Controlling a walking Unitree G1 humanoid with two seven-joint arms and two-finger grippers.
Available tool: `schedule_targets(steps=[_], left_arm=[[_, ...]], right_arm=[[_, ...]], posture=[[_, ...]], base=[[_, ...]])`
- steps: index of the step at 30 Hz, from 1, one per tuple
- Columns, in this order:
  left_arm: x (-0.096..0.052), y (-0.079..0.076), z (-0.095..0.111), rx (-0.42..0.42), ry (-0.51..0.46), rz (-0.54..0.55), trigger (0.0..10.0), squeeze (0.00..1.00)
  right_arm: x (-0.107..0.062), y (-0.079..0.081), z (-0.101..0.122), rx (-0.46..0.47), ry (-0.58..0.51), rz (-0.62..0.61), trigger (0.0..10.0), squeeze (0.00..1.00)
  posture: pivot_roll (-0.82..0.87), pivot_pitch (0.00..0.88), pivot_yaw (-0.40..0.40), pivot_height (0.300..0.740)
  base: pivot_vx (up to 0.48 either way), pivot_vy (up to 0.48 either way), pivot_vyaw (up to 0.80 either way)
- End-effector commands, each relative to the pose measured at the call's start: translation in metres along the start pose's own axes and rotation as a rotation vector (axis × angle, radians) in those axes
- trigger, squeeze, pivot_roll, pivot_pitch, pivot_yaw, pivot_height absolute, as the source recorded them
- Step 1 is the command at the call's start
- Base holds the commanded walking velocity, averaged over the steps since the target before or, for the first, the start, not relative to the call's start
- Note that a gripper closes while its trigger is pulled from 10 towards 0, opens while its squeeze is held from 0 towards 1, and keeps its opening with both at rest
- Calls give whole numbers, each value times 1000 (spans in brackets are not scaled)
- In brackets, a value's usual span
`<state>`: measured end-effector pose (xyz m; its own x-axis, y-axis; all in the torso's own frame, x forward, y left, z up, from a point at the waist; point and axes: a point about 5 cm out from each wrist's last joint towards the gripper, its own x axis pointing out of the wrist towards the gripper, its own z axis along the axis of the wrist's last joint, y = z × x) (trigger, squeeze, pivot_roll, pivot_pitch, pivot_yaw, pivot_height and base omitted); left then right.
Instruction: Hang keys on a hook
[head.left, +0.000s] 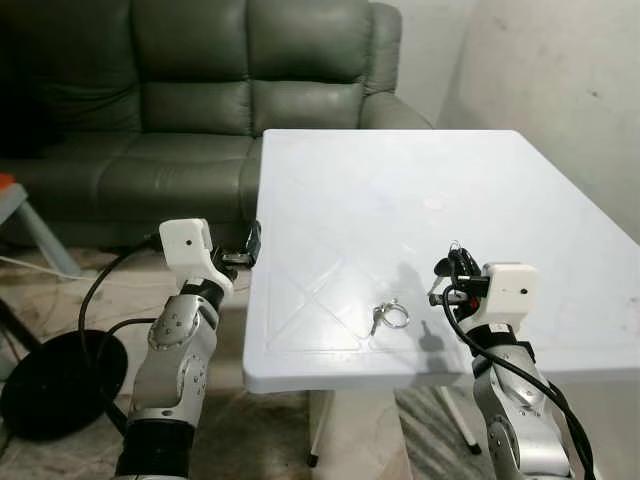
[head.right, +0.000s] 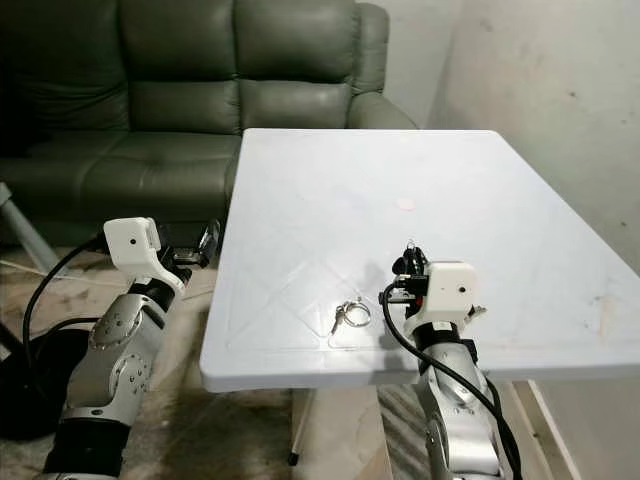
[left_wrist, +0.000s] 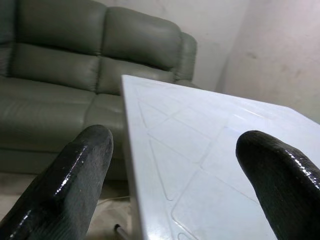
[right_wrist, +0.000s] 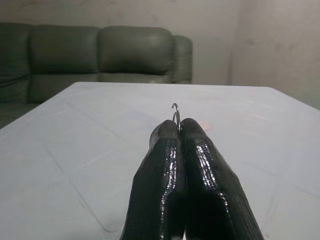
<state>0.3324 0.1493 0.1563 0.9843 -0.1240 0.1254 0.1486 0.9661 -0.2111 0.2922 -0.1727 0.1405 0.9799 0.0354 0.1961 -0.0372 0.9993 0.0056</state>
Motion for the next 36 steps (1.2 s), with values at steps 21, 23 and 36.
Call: schedule_targets(steps=[21,23,36], left_arm=[[5,1,0,-20,19,18,10000,0],[5,1,0,-15,20,14,10000,0],[6,0,0,9,23,4,10000,0]], right_arm=[[-1,5,-1,7,12,10,10000,0],[-2,5,-1,5,13,11,10000,0],[-2,6,-2,1,19,17,10000,0]], posture=[[-7,0,-22,740],[-8,0,-23,740],[-12,0,-26,740]], base=[[0,22,-769],[0,0,-769],[0,0,-769]])
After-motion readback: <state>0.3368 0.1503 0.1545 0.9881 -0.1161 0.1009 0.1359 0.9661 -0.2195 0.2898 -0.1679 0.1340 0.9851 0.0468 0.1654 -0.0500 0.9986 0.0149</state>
